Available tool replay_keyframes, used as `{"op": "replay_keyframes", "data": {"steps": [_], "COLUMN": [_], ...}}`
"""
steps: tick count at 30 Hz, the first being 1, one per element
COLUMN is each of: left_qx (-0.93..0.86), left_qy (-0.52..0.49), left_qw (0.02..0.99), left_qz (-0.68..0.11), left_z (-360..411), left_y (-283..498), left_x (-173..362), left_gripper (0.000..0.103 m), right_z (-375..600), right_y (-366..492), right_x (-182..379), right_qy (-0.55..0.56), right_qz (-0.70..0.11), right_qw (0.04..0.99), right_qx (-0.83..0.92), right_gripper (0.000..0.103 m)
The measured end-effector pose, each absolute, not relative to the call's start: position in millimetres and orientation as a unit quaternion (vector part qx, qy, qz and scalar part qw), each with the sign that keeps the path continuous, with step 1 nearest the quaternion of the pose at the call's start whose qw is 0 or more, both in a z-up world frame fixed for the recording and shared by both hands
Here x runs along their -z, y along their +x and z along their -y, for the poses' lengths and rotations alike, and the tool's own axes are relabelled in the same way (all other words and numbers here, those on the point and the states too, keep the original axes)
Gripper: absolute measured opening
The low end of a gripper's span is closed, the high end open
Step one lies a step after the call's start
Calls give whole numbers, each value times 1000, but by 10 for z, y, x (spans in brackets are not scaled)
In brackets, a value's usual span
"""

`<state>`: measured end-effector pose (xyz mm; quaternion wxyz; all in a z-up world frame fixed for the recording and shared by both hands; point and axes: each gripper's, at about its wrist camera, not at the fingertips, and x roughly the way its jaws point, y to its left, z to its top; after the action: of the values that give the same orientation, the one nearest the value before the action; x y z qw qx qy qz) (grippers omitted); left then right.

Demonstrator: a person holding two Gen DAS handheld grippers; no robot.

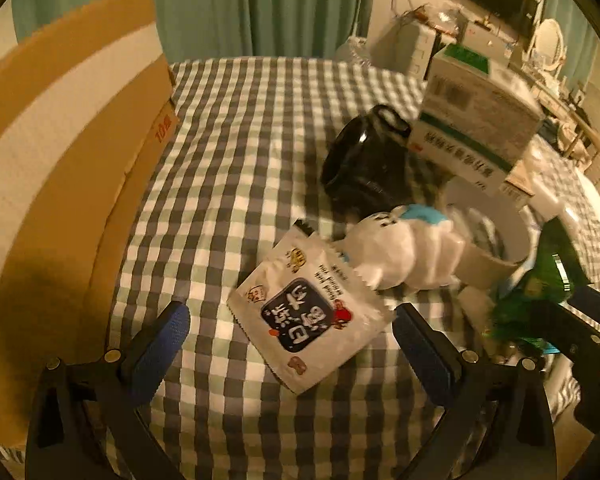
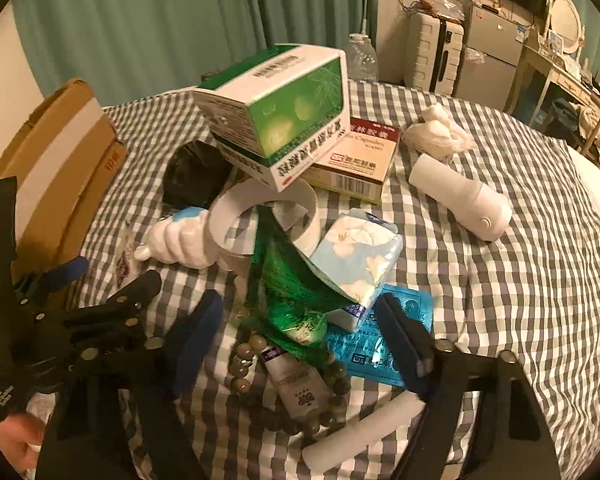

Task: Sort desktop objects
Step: 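Grasp the white snack sachet with the left gripper while the right grasps the green bag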

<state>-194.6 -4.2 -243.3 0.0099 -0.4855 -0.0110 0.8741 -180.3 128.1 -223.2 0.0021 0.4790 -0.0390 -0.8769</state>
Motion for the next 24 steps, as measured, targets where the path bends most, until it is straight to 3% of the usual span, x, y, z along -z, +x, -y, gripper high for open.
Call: {"op": "replay_keyframes", "data": {"steps": [5,9,10,12,14,24], "left_qx": [-872,-883,-885,-887,-883,-895], "left_qy": [-488,-468,-464,-461,-468,-445], "left_qw": [1,2,5,10,16,46], "left_qz": [23,35,33,16,-3,-4], "left_z": [82,131,120,60,2,-62], "left_y": [-1959,-1928,-1908,-1885,-1891,-1811], "left_x": [2480,2423,2420,2415,2443,2308], "left_gripper": [103,103,97,82,48,5], "right_z": [-1311,-1323,-1323,-1321,-1316,-1335], "right_y": [-1842,-1853,-1853,-1857,-1851,-1810], "right_x": [2322,2354,2353,2349,2355,2345], "right_qy": [488,488,488,489,489,489], "right_qz": [44,49,50,55,56,79], "right_qw": [0,6,8,20,23,30], "right_qx": [871,871,871,871,870,868], "right_gripper": [58,54,52,39,39,35]}}
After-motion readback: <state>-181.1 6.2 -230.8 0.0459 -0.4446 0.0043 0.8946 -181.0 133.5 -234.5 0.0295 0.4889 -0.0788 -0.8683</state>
